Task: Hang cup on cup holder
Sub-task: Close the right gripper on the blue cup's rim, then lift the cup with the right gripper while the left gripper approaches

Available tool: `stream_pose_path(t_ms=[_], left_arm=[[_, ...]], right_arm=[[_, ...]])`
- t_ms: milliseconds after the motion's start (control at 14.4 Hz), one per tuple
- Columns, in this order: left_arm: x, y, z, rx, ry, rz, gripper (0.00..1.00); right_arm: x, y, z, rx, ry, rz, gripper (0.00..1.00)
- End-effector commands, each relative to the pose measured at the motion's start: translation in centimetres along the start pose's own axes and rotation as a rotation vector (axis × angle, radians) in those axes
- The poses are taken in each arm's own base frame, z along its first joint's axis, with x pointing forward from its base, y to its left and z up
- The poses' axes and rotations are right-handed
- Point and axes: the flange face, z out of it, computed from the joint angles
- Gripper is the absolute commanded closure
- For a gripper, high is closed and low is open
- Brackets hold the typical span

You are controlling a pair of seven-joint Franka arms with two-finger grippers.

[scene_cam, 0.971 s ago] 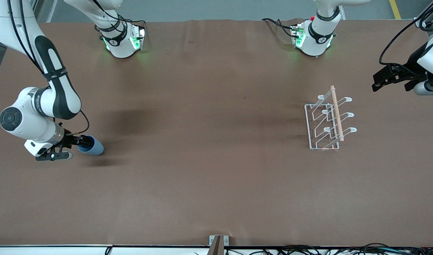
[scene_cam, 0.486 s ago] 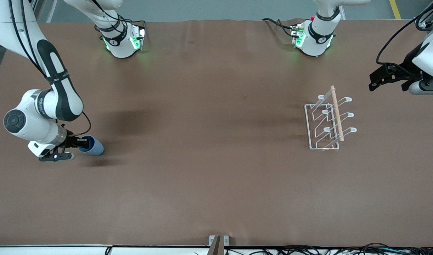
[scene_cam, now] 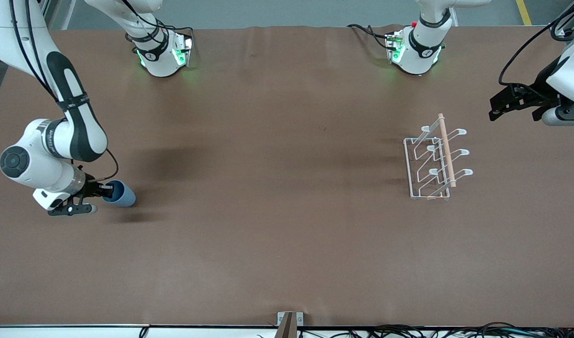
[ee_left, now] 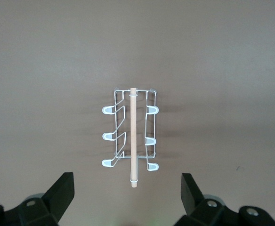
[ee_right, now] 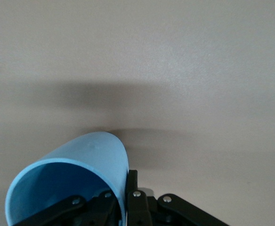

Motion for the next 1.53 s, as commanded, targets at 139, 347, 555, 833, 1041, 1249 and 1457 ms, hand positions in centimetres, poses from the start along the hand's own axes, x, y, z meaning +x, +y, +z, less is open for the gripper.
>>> stream_pose_path(t_ms=[139,347,555,833,1041,1249,1457], left_arm=[[0.1,0.2,-0.1,0.001,0.005,-0.005,0.00],[0.1,0.2,0.0,0.001,0.002,-0.003,0.00],[0.2,0.0,-0.1,0.001,0.005,-0.007,0.00],[0.1,-0.1,-0.2,0.003,0.006,0.007,0.00],[0.1,0.2,-0.5,0.002,0.012,0.015,0.00],[0.0,1.8,-0.6,0.000,0.014,0.062,0.00],[-0.5,5.7,-0.9,-0.003,0.020,0.270,0.00]], right_arm=[[1.4,-1.4,-11.5,0.141,0.007,0.049,0.99],[0.7,-5.3,-16.1,0.227,0.055,0.037,0.99],[-0.1,-11.1,-17.1,0.524,0.001,0.071,0.99],[-0.7,-17.8,-16.2,0.744,-0.064,0.091,0.99],[-1.2,-24.7,-16.4,0.968,-0.127,0.108,0.99],[-2.7,-30.6,-14.9,1.104,-0.204,0.133,0.99],[-4.1,-34.9,-13.8,1.232,-0.266,0.180,0.99]])
